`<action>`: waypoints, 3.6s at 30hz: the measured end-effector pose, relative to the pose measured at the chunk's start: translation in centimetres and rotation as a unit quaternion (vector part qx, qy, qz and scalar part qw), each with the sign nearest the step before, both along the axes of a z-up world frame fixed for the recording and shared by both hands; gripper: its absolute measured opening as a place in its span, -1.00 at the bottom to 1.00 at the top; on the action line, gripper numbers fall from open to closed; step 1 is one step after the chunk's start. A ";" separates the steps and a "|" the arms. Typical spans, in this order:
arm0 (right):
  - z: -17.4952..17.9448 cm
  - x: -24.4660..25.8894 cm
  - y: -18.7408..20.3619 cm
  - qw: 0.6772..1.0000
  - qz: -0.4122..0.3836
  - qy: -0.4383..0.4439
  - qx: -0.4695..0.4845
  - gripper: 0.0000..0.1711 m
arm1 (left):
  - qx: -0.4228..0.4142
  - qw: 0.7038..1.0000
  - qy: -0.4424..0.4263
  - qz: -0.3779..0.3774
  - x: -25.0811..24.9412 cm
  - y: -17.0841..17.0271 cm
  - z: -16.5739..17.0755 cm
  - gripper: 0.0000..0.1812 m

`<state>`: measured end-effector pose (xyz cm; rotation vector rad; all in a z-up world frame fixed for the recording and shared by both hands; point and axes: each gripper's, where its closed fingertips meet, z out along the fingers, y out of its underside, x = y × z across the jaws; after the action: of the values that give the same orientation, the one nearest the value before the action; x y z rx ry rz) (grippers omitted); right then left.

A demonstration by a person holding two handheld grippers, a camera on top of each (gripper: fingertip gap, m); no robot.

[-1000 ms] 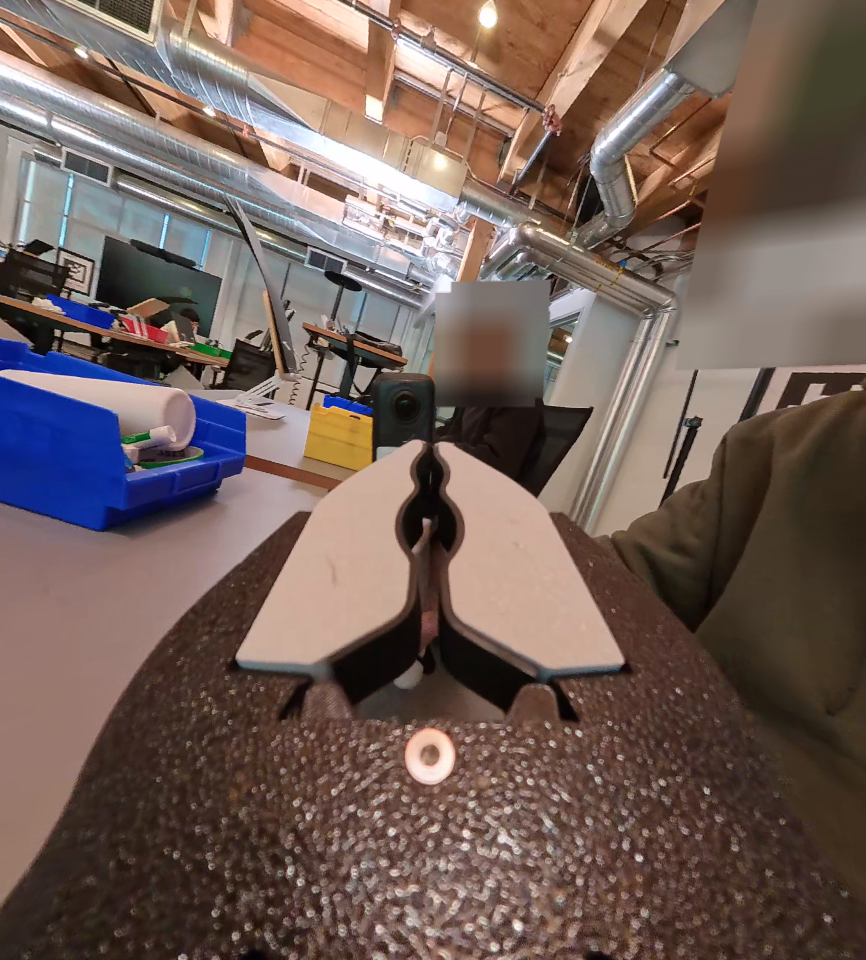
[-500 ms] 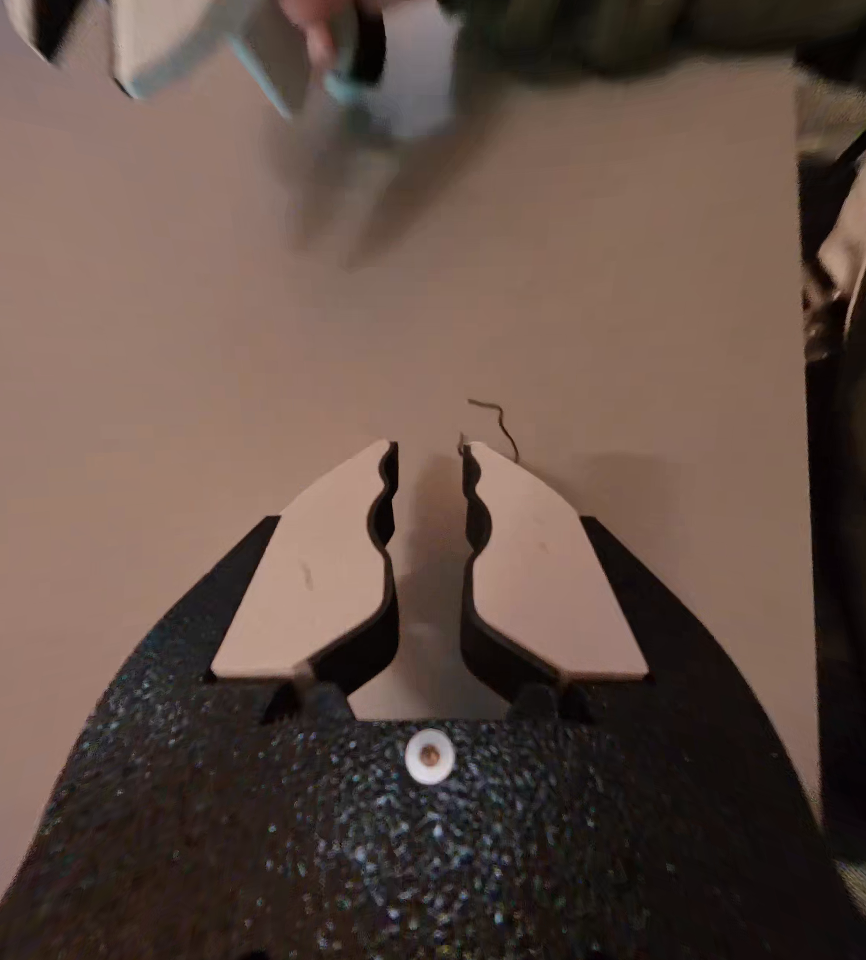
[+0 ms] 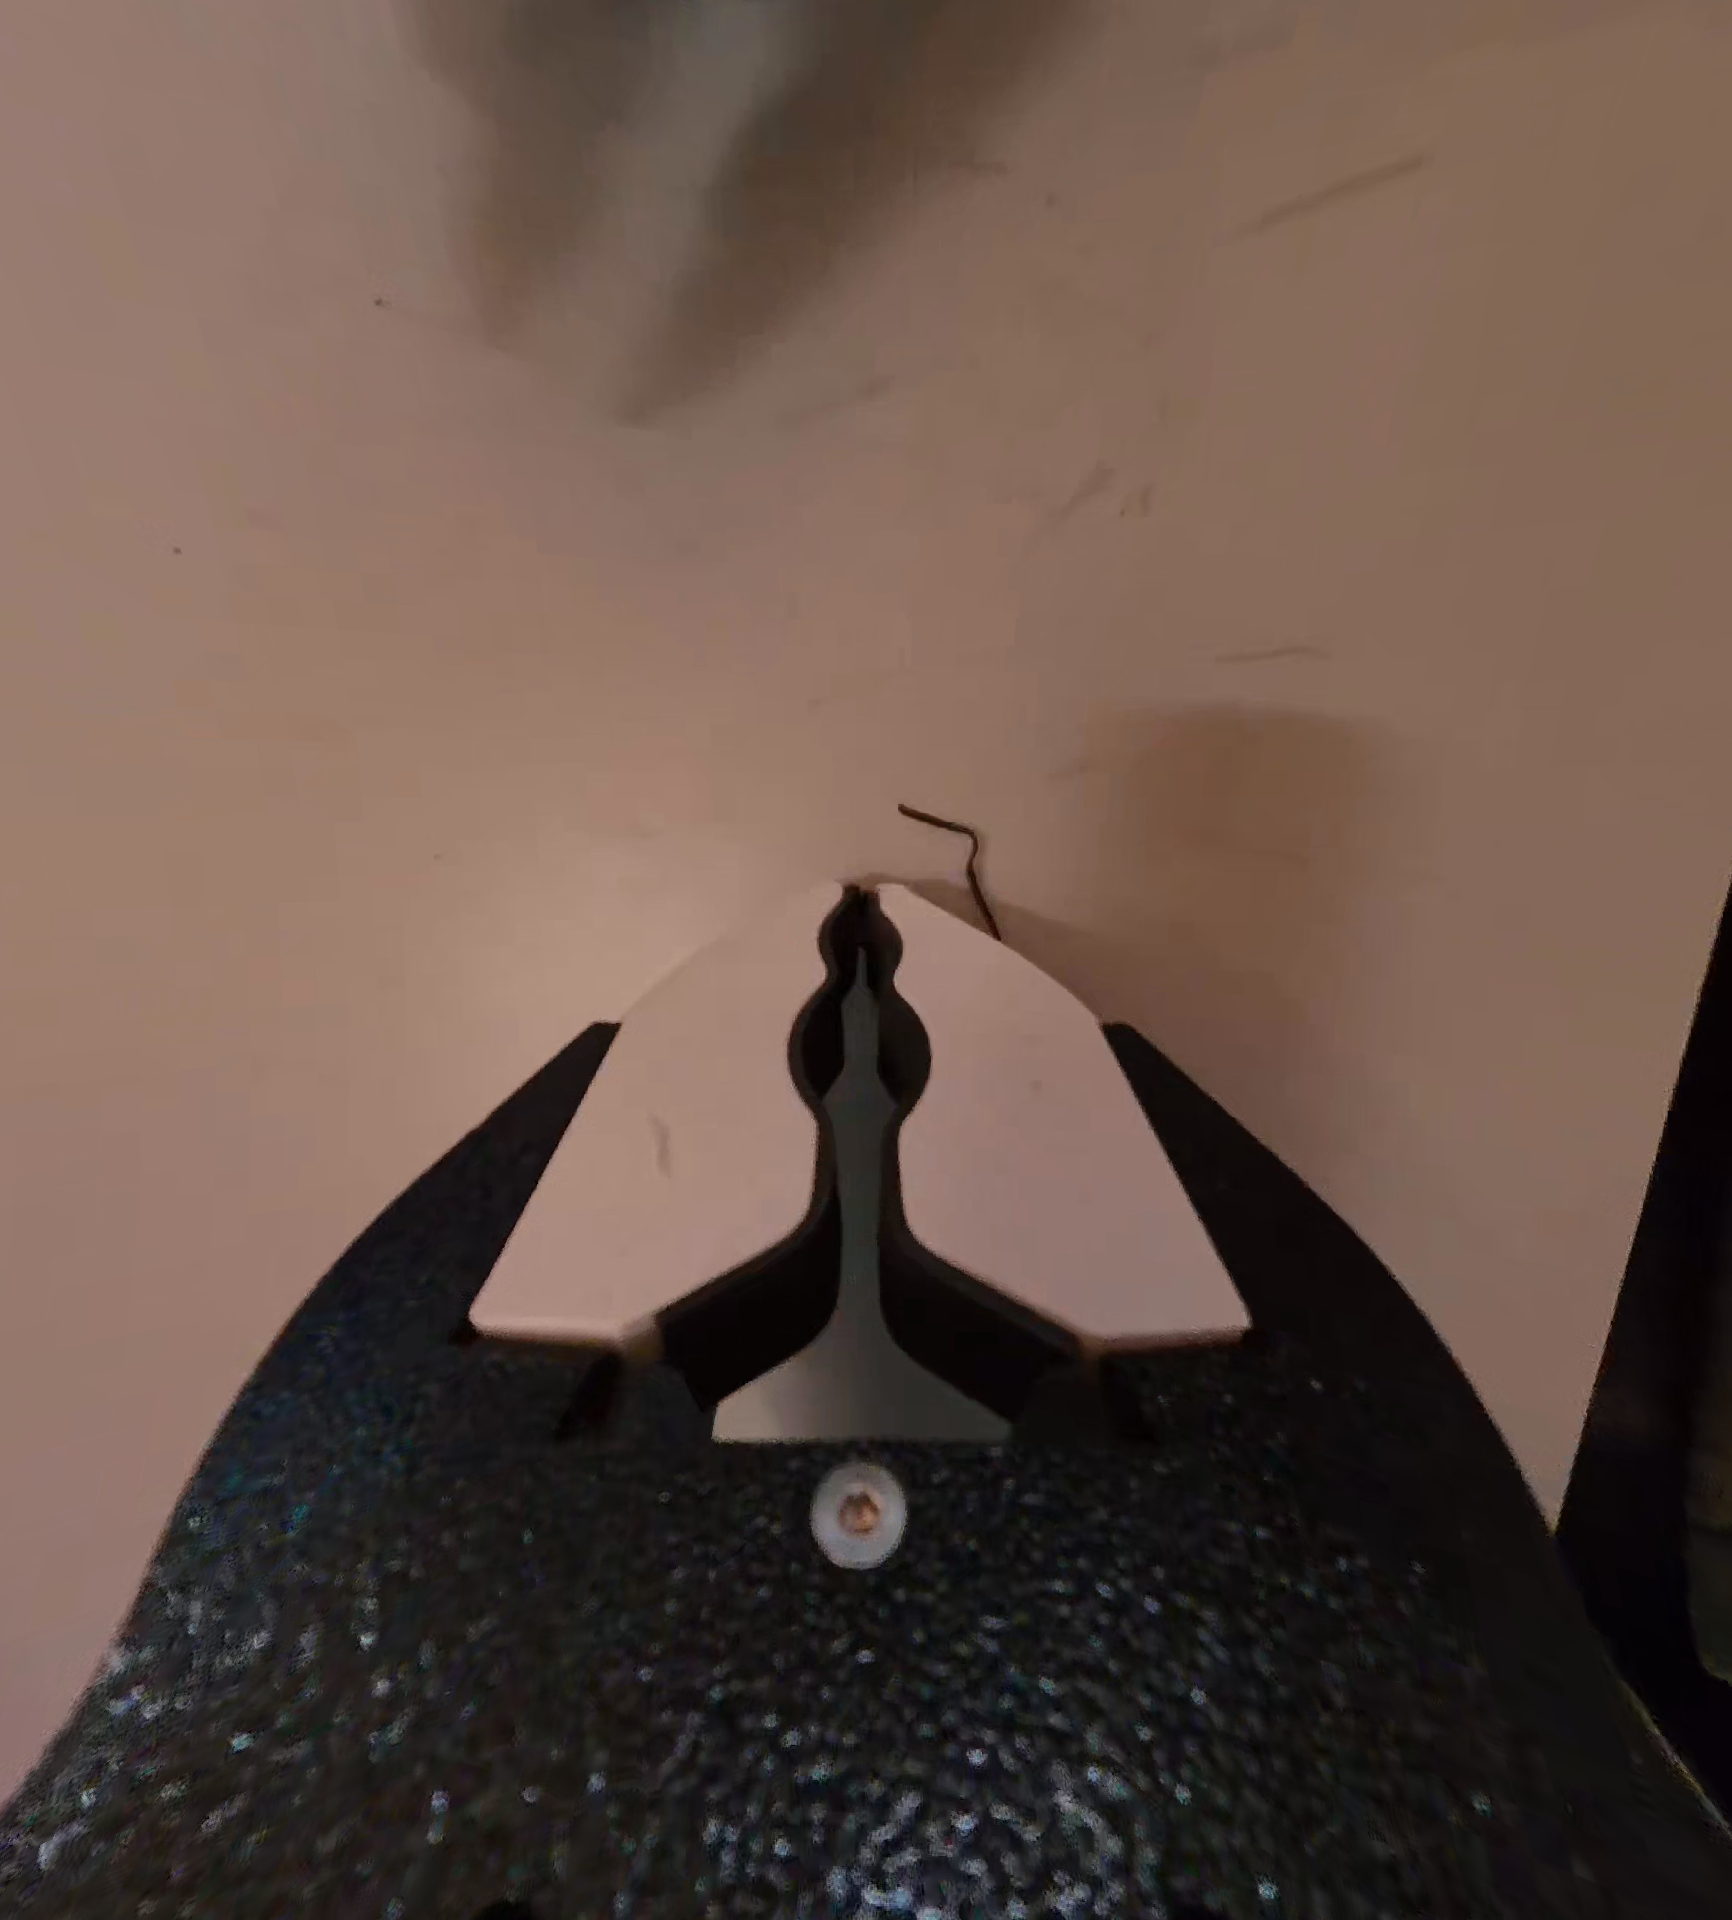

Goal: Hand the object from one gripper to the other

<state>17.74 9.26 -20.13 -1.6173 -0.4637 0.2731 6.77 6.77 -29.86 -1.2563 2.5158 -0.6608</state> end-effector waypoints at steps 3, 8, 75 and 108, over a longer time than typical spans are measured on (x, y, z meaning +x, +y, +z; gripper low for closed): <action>0.3 -0.3 0.0 1.000 0.004 0.001 0.004 -0.74 | -0.008 0.998 -0.047 0.043 1.7 1.4 1.0 -1.00; 1.0 -0.7 -0.1 0.997 0.020 0.069 0.000 -0.61 | -0.107 0.956 -0.214 0.169 7.1 4.9 7.0 -1.00; 2.4 1.8 0.2 0.995 -0.042 0.079 0.051 -0.64 | -0.171 0.908 -0.382 0.011 12.3 2.0 9.5 -0.99; 1.1 4.3 0.4 0.932 -0.047 0.349 -0.087 -0.99 | 0.471 0.706 -0.526 -0.056 14.5 5.1 10.8 -0.74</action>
<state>22.01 9.64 -19.01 -1.5816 0.1901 0.7980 21.25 11.91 -19.10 -0.1701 1.4845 0.0274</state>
